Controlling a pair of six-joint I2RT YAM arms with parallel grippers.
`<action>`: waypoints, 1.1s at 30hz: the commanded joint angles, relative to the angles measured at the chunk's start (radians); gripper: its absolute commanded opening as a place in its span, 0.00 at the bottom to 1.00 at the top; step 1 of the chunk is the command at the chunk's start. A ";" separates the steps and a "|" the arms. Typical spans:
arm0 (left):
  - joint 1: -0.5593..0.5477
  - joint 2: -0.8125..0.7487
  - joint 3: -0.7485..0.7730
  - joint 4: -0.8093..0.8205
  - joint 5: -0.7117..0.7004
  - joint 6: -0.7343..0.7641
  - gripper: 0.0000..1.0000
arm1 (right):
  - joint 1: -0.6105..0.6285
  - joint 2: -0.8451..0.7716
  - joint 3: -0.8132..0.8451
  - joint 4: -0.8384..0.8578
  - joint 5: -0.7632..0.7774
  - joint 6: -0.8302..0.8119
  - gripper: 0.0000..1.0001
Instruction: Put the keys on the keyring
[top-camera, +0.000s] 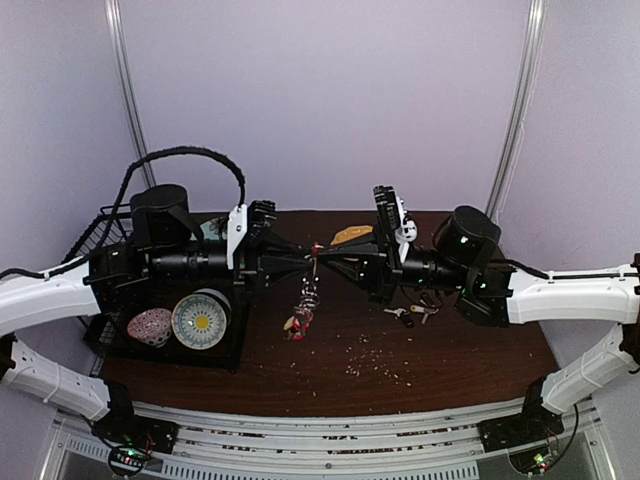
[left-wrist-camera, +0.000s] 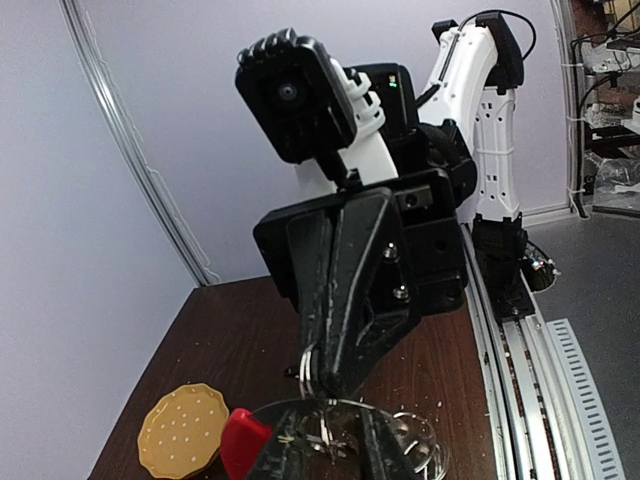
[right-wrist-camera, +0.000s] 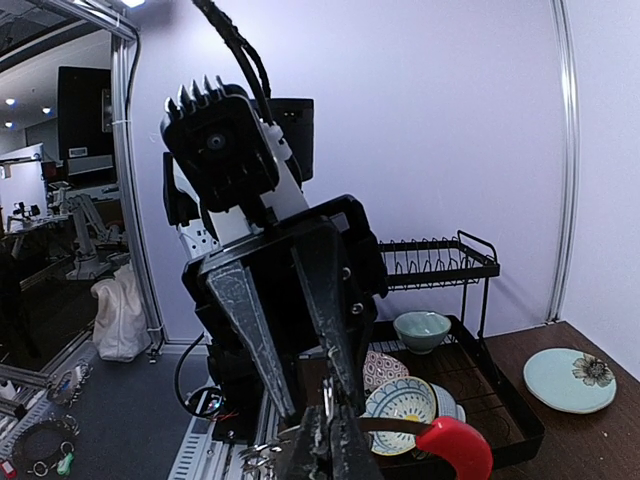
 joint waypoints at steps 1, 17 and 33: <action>0.002 0.017 0.042 0.042 -0.019 0.007 0.16 | 0.009 0.004 0.038 0.052 -0.015 -0.015 0.00; 0.002 0.027 0.039 0.091 -0.052 -0.019 0.00 | 0.014 -0.005 0.048 0.000 -0.012 -0.056 0.00; 0.002 0.043 0.021 0.144 -0.071 -0.056 0.13 | 0.019 0.005 0.065 -0.017 -0.012 -0.069 0.00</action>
